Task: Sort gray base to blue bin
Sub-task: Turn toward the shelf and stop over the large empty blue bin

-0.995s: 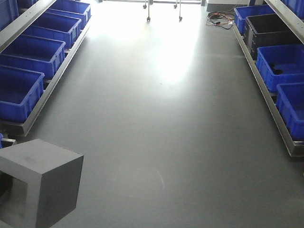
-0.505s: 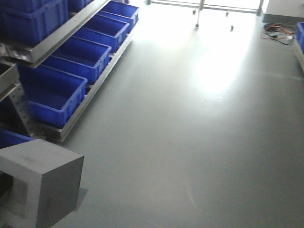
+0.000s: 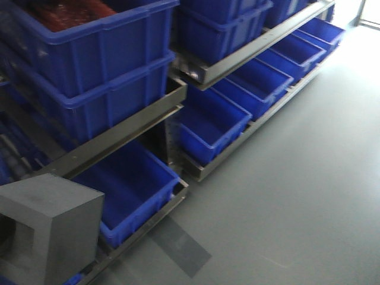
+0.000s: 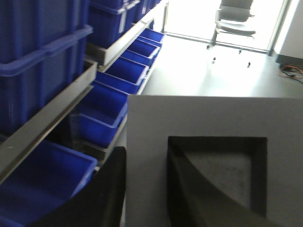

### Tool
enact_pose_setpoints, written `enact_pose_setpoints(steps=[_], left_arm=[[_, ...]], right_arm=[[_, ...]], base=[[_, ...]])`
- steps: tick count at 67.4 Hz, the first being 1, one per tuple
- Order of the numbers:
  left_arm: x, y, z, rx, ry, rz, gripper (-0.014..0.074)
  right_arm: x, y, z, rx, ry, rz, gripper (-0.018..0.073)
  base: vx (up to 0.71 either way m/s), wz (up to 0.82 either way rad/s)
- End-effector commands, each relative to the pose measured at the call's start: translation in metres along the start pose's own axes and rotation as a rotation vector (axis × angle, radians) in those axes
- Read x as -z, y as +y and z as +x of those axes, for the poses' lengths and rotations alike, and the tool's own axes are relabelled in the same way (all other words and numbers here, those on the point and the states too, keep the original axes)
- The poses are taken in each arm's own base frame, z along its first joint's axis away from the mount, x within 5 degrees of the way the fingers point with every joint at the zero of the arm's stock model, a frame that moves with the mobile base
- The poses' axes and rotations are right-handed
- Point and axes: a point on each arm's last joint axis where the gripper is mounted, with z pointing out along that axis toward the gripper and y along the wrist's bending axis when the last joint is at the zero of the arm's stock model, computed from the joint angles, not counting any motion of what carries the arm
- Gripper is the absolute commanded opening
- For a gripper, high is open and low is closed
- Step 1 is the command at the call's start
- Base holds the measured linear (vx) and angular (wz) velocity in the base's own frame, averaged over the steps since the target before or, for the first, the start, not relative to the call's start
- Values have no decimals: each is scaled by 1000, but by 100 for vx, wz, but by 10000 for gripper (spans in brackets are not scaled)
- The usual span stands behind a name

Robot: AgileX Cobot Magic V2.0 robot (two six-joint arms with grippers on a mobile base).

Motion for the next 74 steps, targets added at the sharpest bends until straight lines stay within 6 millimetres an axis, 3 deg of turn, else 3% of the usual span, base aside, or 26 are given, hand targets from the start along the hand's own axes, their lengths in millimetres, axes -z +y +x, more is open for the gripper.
enact_pose_setpoints(steps=[1,38,74], left_arm=[[3,-6,-17,0,-105,59,-7],[3,-6,-17,0,-105,59,-7],[3,-6,-17,0,-105,59,-7]], right_arm=[[0,0,-6,20,-83,4,-5],[0,0,-6,20,-83,4,-5],[0,0,-6,20,-81,4,-5]], base=[[25,97],[21,80],[17,52]])
